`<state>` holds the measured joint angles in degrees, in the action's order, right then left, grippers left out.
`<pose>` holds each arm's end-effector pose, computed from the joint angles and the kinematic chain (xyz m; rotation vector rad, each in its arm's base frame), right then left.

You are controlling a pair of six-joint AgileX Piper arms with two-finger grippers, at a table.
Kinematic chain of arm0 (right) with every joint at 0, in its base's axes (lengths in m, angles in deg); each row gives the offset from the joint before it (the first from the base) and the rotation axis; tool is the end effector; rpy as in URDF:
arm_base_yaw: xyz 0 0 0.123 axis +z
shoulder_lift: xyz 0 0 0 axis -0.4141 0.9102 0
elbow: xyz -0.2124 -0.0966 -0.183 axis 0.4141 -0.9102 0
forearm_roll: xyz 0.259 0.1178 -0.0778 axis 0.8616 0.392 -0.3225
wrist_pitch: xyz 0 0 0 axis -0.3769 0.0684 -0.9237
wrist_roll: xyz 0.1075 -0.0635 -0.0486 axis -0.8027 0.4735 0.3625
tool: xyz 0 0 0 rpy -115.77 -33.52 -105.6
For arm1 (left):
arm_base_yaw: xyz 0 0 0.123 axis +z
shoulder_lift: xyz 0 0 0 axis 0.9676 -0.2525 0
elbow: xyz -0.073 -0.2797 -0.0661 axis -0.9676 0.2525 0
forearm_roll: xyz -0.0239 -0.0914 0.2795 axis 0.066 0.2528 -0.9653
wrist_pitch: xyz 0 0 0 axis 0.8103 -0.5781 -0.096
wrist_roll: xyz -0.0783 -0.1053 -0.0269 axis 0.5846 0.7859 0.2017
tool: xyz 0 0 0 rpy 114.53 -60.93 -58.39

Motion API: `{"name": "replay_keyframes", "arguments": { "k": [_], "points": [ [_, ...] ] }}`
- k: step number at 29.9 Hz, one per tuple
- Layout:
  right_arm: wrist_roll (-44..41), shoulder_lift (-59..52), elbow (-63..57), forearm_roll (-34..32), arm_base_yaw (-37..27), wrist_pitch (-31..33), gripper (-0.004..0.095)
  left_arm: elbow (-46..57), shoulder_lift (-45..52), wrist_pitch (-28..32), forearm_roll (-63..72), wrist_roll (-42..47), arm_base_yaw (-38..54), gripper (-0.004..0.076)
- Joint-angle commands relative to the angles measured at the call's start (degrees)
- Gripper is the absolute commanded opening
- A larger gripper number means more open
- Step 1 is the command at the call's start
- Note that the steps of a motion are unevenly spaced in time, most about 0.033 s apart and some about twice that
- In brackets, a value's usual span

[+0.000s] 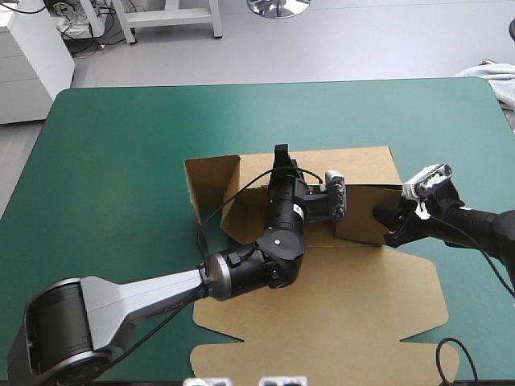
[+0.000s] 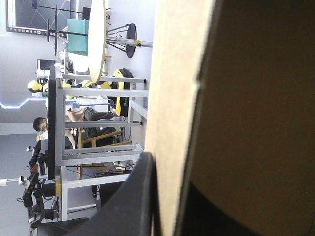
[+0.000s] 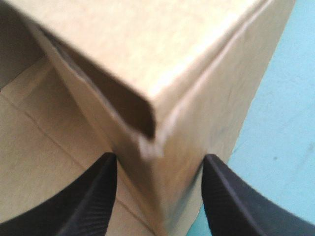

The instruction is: Fold the box

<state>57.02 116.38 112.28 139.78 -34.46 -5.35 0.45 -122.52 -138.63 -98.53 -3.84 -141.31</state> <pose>0.2966 0.0347 0.2381 -0.7284 2.0980 0.4367 0.2797 -0.3771 0.2813 1.4356 1.4202 0.7687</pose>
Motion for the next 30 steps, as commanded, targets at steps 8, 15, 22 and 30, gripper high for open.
{"name": "replay_keyframes", "arguments": {
  "k": [8, 15, 22, 30],
  "points": [
    [1.34, 1.59, 1.28, 8.70, 1.73, -6.46, 0.0077, -1.18, 1.98, 0.35, 1.70, 1.72, -0.33, -0.0010],
    [0.94, 2.21, 1.28, 8.46, 1.73, -3.97, -0.0008, -1.18, 1.98, 0.35, 1.70, 1.98, -0.33, -0.0010],
    [-1.80, 2.21, 1.28, 8.33, 1.73, -4.30, -0.0007, -1.18, 1.98, 1.38, 1.28, 3.00, -0.33, 0.0034],
    [-3.25, 2.21, 1.28, 7.64, 1.73, -4.43, -0.0007, -1.18, 1.98, 2.23, -2.97, 3.00, -0.22, 0.0358]
  ]
}}
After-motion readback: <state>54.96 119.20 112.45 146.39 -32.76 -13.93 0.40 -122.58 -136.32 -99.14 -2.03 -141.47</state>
